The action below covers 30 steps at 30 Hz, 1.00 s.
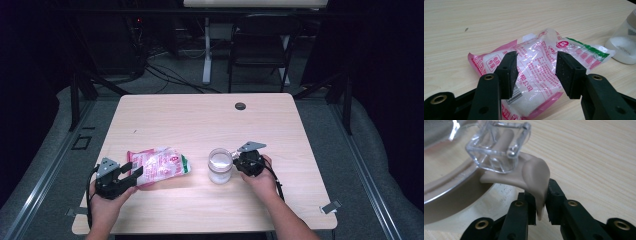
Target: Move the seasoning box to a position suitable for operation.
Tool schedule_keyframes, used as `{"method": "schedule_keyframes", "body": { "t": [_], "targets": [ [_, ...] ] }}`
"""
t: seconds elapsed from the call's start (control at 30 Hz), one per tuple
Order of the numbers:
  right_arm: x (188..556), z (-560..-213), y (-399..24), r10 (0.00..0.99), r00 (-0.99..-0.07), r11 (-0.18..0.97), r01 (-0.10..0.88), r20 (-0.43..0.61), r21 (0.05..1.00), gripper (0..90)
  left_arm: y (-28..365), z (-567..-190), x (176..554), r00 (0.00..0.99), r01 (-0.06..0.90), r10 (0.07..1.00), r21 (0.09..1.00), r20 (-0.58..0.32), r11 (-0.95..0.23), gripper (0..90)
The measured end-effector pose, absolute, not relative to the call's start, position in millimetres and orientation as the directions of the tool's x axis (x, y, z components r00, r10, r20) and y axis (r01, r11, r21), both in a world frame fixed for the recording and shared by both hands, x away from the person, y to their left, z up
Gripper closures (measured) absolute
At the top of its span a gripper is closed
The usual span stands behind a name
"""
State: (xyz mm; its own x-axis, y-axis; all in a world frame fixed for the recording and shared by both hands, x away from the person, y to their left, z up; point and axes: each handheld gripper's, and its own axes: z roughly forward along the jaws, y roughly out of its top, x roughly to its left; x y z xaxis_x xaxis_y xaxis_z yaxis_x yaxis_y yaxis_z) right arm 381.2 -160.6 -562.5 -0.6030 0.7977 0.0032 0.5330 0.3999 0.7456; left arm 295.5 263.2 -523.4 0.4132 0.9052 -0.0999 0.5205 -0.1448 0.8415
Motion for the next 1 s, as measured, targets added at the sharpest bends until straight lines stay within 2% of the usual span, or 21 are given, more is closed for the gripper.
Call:
{"method": "schedule_keyframes", "body": {
  "t": [0.5, 1.0],
  "targets": [
    [370.2, -560.4, -158.6, 0.780, -0.624, 0.451, 0.515, -0.041, 0.729, 80.2, 247.8, -520.3, 296.3, 0.467, 0.494, 0.879, 0.852, -0.094, -0.171, 51.9],
    [348.3, -558.9, -160.6, 0.756, -0.653, 0.481, 0.504, -0.047, 0.718, 78.2, 196.8, -515.1, 298.0, 0.617, 0.440, 0.783, 0.860, -0.081, -0.259, 51.8]
  ]
}}
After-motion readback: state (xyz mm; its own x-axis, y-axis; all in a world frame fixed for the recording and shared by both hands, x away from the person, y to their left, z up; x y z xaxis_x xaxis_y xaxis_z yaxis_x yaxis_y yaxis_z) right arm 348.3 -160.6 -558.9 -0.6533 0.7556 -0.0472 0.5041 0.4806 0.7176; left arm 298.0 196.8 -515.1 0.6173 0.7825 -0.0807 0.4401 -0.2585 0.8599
